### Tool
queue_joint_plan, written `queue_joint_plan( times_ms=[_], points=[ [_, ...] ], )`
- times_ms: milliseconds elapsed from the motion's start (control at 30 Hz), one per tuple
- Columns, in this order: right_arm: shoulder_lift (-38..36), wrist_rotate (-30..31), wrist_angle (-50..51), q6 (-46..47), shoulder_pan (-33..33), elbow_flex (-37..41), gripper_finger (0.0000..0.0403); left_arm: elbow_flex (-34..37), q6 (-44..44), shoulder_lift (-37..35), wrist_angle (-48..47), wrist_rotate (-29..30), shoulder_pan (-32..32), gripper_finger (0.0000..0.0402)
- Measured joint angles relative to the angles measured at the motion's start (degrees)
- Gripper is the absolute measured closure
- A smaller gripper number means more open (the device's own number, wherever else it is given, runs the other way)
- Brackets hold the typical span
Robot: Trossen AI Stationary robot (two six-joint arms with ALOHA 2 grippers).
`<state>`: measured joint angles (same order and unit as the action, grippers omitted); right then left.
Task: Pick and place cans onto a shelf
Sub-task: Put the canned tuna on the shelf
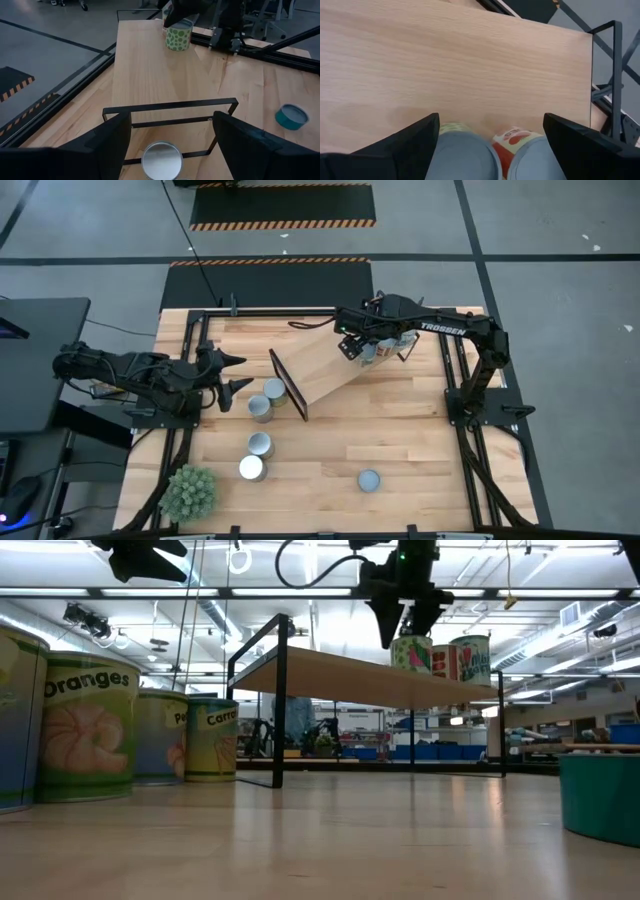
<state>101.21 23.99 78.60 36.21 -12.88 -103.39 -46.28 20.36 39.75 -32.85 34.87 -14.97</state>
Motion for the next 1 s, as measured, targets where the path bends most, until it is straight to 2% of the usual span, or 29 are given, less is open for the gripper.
queue_joint_plan(
  times_ms=[267, 433, 500, 633, 700, 800, 1000],
  points=[
    [0.0, 0.1, 0.5, -0.3, 0.0, -0.7, 0.0039, 0.0, 0.9, 0.0, 0.0, 0.0, 0.0, 0.0115],
    [0.0, -0.5, -4.4, -5.2, 0.9, -3.8, 0.0039, 0.0, 1.1, 0.0, 0.0, 0.0, 0.0, 0.0115],
    [-0.1, -4.5, -8.9, -9.8, 1.7, -4.8, 0.0039, 0.0, 1.1, 0.0, 0.0, 0.0, 0.0, 0.0115],
    [-0.1, -19.8, -18.5, -18.7, 3.7, -5.2, 0.0039, 0.0, 1.1, 0.0, 0.0, 0.0, 0.0, 0.0115],
    [-0.1, -25.2, -22.4, -20.9, 4.9, -5.3, 0.0039, 0.0, 1.3, 0.0, 0.0, 0.0, 0.0, 0.0115],
    [-0.1, -27.6, -26.2, -23.2, 6.8, -5.3, 0.0039, 0.0, 2.2, 0.0, 0.0, 0.0, 0.0, 0.0115],
    [-0.1, -27.7, -29.8, -25.0, 9.4, -5.3, 0.0039, 0.0, 6.1, 0.0, 0.7, -1.4, 0.0, 0.0115]
  ],
)
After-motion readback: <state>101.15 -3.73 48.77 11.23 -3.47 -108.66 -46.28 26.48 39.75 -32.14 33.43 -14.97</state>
